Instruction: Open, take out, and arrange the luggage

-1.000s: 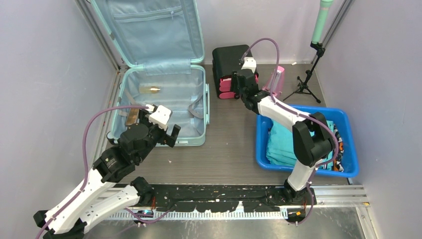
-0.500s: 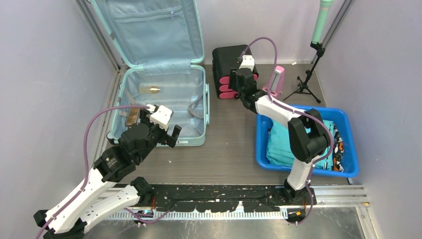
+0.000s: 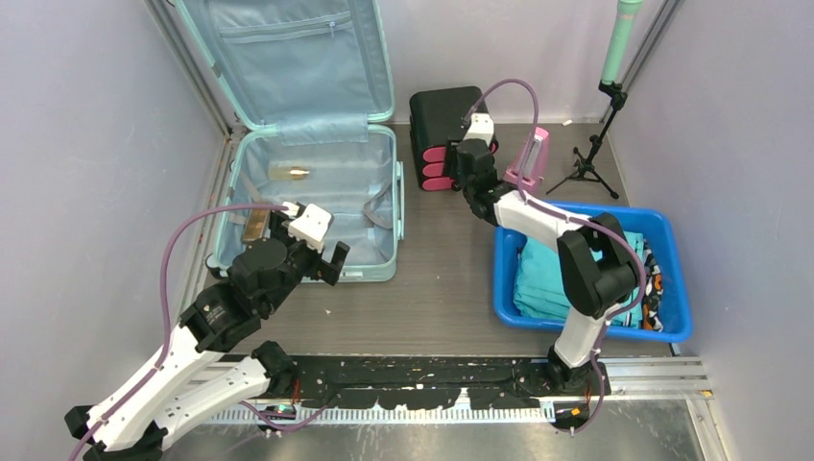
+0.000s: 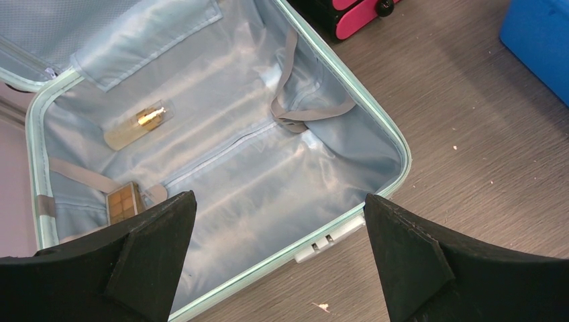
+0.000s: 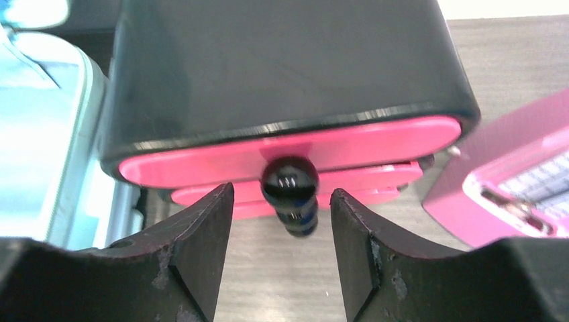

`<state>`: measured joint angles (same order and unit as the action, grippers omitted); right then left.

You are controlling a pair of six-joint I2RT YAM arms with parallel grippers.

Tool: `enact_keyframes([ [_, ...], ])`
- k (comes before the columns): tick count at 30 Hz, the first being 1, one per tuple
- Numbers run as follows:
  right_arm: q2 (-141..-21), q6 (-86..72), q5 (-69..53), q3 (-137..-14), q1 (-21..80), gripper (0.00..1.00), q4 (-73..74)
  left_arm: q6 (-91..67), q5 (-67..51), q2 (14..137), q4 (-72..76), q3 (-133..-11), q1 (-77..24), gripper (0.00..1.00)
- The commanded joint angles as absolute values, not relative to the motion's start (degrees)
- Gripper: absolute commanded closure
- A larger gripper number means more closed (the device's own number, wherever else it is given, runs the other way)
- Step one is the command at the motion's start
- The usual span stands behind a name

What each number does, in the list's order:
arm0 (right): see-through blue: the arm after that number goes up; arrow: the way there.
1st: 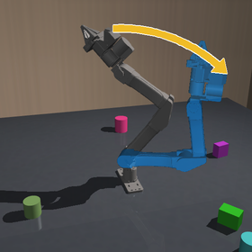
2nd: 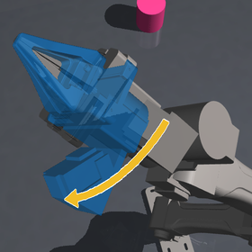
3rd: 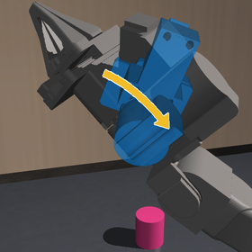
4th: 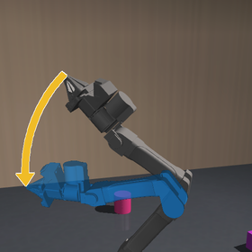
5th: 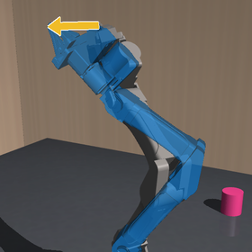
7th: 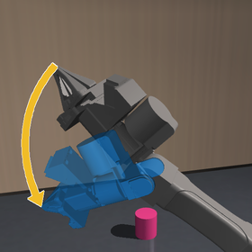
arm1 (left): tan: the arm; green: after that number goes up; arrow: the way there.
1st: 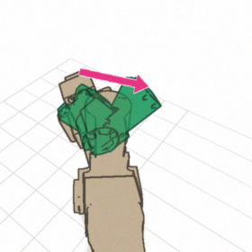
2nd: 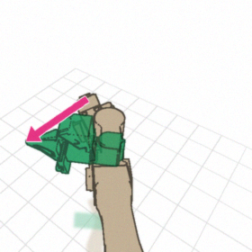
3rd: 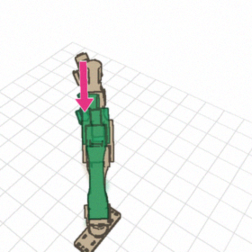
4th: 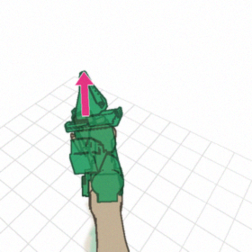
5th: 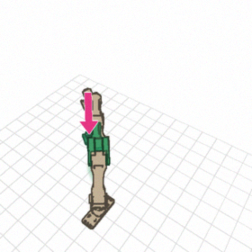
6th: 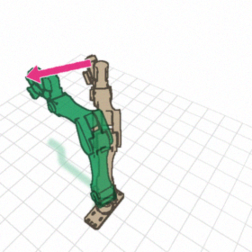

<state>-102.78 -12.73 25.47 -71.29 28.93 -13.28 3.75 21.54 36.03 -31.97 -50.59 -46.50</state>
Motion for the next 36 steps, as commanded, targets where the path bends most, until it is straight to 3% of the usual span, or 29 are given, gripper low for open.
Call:
enact_keyframes([
  [1, -95.52, -15.40, 27.17, -65.85, 29.18, 0.38, -16.76, 4.51, 21.80, 35.88, -29.33, -50.54, -46.58, 0.00],
  [6, -91.58, -16.35, 26.71, -59.67, 29.14, 0.37, -19.42, 4.35, 21.20, 35.81, -29.22, -50.54, -46.58, 0.00],
  [9, -93.07, -14.04, 25.54, -56.81, 28.90, 0.43, -23.29, 4.31, 21.42, 35.78, -29.35, -50.62, -46.58, 0.00],
  [12, -95.92, -11.92, 22.00, -57.65, 27.64, 0.45, -25.38, 4.33, 21.45, 35.58, -29.20, -50.46, -46.58, 0.00],
  [23, -102.21, -9.64, 21.86, -57.24, 27.25, 0.36, -35.86, 4.54, 22.14, 35.25, -29.26, -50.36, -46.59, 0.00],
  [36, -107.01, -9.77, 21.78, -59.83, 27.07, 0.39, -38.18, 4.66, 21.97, 35.31, -28.97, -50.12, -46.58, 0.00],
])
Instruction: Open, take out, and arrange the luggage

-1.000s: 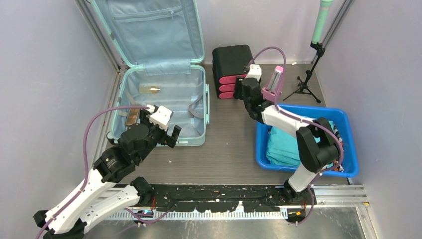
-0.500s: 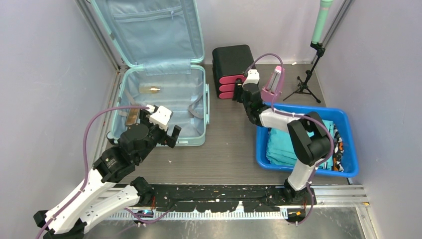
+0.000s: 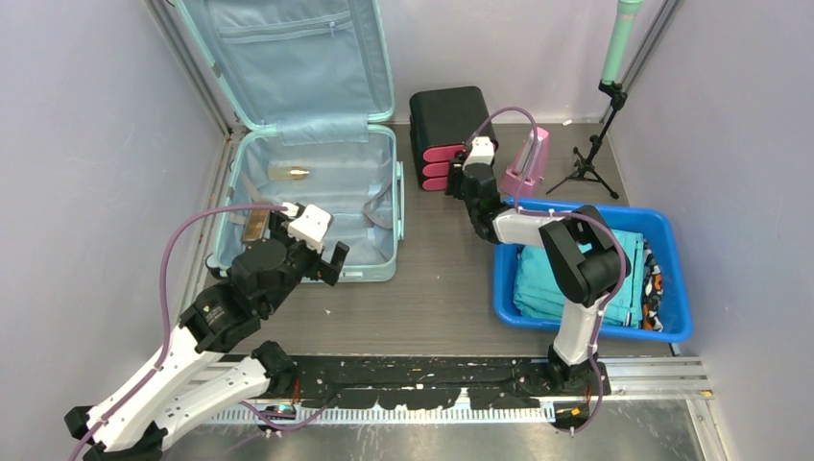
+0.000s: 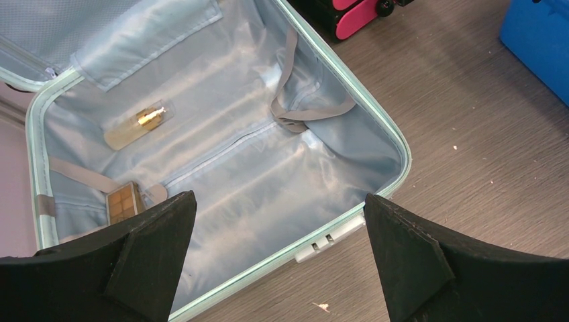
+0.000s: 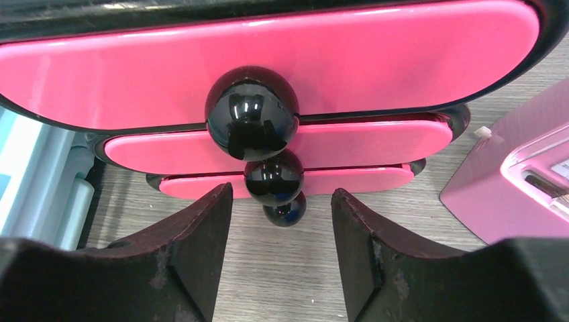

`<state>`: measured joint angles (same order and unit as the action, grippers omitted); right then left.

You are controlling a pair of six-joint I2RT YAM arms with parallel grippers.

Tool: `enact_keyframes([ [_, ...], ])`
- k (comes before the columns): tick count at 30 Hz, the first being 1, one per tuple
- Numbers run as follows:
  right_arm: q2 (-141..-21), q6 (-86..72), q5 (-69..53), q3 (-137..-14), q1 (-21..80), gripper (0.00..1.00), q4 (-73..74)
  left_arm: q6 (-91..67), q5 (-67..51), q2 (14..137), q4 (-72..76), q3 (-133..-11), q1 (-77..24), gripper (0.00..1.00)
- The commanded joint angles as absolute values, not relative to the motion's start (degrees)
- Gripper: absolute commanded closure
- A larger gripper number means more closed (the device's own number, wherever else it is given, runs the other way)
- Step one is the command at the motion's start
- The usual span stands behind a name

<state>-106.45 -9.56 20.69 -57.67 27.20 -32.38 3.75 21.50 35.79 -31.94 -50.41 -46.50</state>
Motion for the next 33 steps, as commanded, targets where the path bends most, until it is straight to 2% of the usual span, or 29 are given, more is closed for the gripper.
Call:
enact_keyframes([
  [1, -107.54, -9.69, 21.77, -59.87, 27.07, 0.40, -38.51, 4.61, 21.91, 35.32, -28.86, -50.03, -46.58, 0.00],
  [10, -106.85, -9.37, 20.80, -58.06, 27.08, 0.62, -39.64, 4.73, 21.80, 36.53, -29.01, -50.04, -46.58, 0.00],
  [15, -103.31, -8.38, 19.71, -54.72, 27.16, 0.69, -38.21, 4.82, 21.98, 36.66, -28.85, -50.10, -46.59, 0.00],
  [22, -97.91, -8.54, 19.88, -48.10, 28.22, 0.71, -37.99, 4.73, 21.41, 37.09, -28.82, -50.10, -46.58, 0.00],
  [33, -91.92, -7.02, 22.32, -44.62, 31.61, 0.70, -35.03, 4.68, 21.88, 37.27, -29.05, -50.01, -46.58, 0.00],
])
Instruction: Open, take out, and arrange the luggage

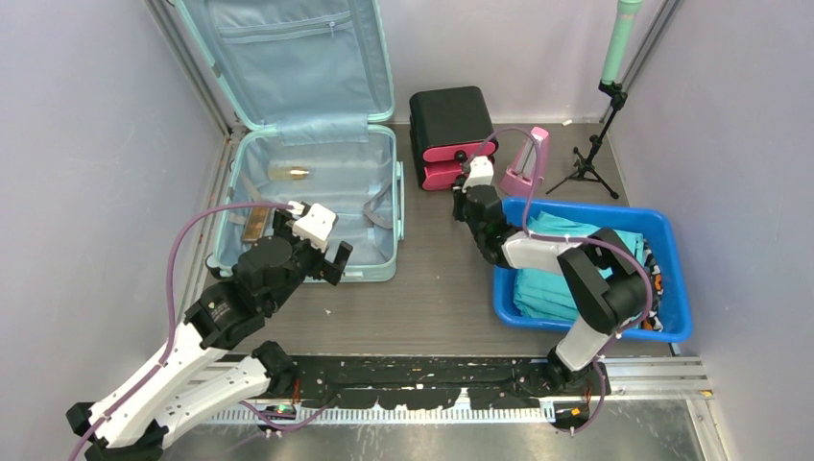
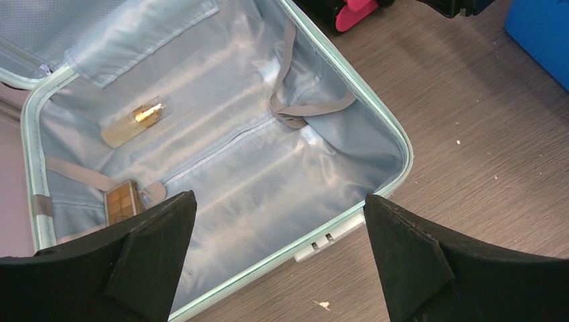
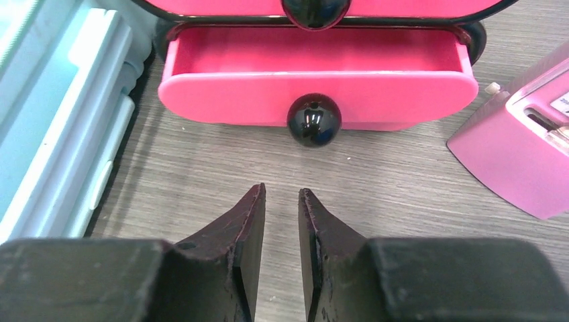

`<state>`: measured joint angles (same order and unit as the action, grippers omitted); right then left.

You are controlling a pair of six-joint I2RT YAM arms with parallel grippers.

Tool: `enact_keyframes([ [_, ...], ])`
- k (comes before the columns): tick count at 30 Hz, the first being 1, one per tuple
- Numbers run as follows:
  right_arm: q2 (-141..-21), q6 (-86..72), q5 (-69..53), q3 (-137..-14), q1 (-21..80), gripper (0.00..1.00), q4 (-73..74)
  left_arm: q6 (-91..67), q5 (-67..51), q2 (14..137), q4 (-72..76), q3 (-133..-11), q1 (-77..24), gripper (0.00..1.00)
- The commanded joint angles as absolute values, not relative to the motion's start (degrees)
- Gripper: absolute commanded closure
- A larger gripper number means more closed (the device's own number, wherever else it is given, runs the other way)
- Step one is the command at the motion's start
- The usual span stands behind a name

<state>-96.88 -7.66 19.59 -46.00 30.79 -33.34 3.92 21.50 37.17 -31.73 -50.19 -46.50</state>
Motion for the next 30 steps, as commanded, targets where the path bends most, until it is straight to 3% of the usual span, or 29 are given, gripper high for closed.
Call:
enact_keyframes([
  [1, -91.53, -6.98, 22.23, -44.68, 31.59, 0.67, -34.75, 4.67, 21.84, 37.35, -29.00, -50.01, -46.58, 0.00],
  [8, -89.84, -12.21, 25.09, -55.51, 31.64, 0.52, -22.05, 4.49, 21.62, 37.50, -29.22, -50.18, -46.58, 0.00],
  [14, -89.90, -42.38, 28.08, -66.41, 31.92, 0.52, 2.14, 4.55, 21.57, 36.82, -29.02, -50.10, -46.58, 0.00],
  [16, -90.42, -48.08, 25.88, -66.70, 32.14, 0.70, 2.28, 4.52, 21.47, 36.80, -28.82, -50.09, -46.59, 0.00],
  [17, -90.90, -50.82, 24.66, -66.58, 32.15, 0.85, -0.29, 4.53, 21.40, 36.85, -28.94, -50.10, -46.58, 0.00],
  [19, -91.84, -55.10, 24.79, -66.35, 32.24, 0.94, -3.54, 4.45, 21.36, 36.96, -29.28, -50.31, -46.58, 0.00],
  [22, -93.54, -60.98, 27.39, -67.62, 32.37, 0.99, -4.86, 4.39, 21.36, 36.52, -29.29, -50.24, -46.63, 0.00],
  [30, -102.14, -71.50, 30.38, -74.47, 33.28, 1.00, -4.55, 4.42, 21.49, 35.48, -28.74, -50.01, -46.58, 0.00],
])
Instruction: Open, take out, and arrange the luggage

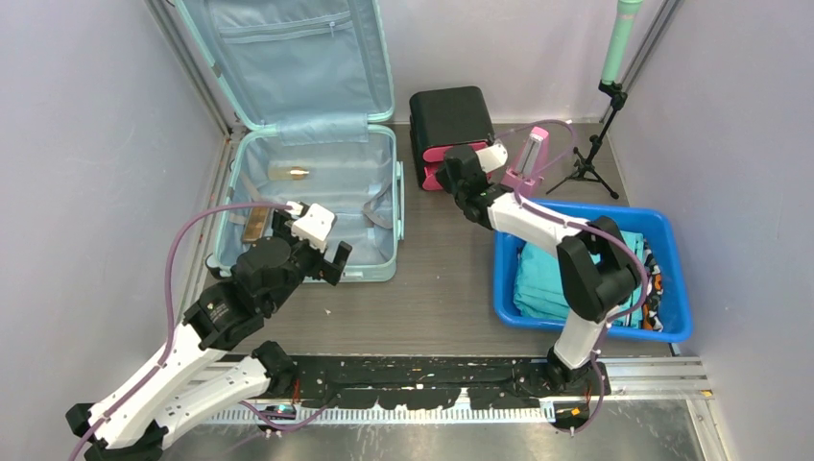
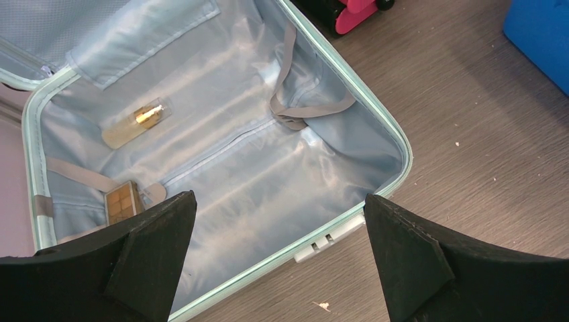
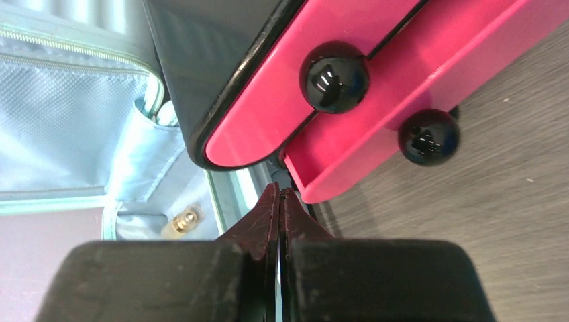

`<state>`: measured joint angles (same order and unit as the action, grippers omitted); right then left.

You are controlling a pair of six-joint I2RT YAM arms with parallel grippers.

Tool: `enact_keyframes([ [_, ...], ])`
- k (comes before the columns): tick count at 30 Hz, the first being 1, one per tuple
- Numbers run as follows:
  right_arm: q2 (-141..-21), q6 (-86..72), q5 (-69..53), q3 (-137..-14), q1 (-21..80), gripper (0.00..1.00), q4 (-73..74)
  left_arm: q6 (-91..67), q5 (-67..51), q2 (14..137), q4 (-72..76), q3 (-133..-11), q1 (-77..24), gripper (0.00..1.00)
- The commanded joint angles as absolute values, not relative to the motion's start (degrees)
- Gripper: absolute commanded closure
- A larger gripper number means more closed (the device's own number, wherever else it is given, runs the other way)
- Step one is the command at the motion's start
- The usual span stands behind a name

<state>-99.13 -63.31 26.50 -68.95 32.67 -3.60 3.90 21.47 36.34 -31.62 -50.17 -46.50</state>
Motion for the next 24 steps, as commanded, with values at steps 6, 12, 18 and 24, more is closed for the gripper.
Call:
enact_keyframes([
  [6, -107.23, -72.92, 33.02, -82.82, 33.58, 1.00, 3.47, 4.23, 21.71, 34.81, -28.84, -50.02, -46.58, 0.00],
  [12, -108.45, -77.07, 38.50, -84.08, 33.92, 1.00, 8.47, 4.16, 21.46, 34.26, -28.55, -49.92, -46.58, 0.00],
  [18, -108.58, -80.49, 41.91, -83.19, 34.01, 1.00, 10.23, 4.09, 21.34, 34.13, -28.48, -49.90, -46.63, 0.00],
  [24, -111.56, -78.92, 43.61, -85.76, 34.01, 1.00, 11.25, 4.16, 21.19, 34.57, -28.47, -49.83, -46.58, 0.00],
])
